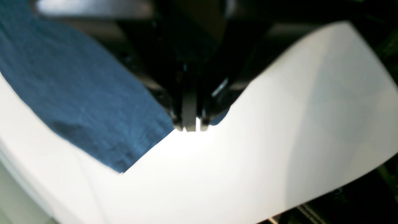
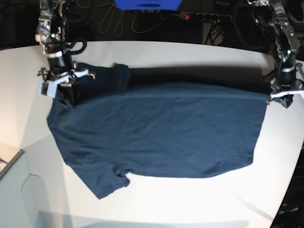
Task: Layout the t-shirt on the table in an organized manner, then fold the t-shirt properly
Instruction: 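Drag the folded edge with both grippers away from the shirt body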
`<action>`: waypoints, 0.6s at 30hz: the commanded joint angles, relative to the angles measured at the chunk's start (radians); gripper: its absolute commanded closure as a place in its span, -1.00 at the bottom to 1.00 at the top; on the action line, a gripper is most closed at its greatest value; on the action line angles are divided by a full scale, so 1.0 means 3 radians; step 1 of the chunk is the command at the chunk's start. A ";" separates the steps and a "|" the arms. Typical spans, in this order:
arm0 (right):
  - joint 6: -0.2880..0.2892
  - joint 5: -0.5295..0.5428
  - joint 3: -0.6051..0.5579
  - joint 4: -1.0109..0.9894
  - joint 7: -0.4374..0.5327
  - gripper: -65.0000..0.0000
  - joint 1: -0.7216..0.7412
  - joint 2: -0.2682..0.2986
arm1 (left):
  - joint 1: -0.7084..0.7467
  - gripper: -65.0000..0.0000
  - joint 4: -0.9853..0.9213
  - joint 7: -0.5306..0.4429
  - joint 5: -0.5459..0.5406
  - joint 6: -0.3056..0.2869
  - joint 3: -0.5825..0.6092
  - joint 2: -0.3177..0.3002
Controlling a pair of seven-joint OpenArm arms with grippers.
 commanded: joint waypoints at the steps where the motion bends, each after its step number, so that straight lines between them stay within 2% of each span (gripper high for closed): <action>1: 0.0015 0.0024 0.0011 0.0044 0.0030 1.00 0.0068 0.0043 | -0.0080 1.00 -0.0003 -0.0080 -0.0003 -0.0022 0.0058 -0.0121; 6: 0.0015 0.0024 0.0011 -0.0166 -0.0103 1.00 0.0401 0.0100 | -0.0351 1.00 -0.0305 -0.0090 -0.0003 -0.0022 0.0344 -0.0321; 9: 0.0015 0.0024 0.0011 -0.0360 -0.0103 1.00 0.0549 0.0161 | -0.0515 1.00 -0.0509 -0.0085 -0.0003 -0.0022 0.0360 -0.0346; 18: 0.0015 0.0024 0.0006 -0.0744 -0.0103 1.00 0.0795 0.0186 | -0.0704 1.00 -0.0878 -0.0090 -0.0003 -0.0022 0.0370 -0.0367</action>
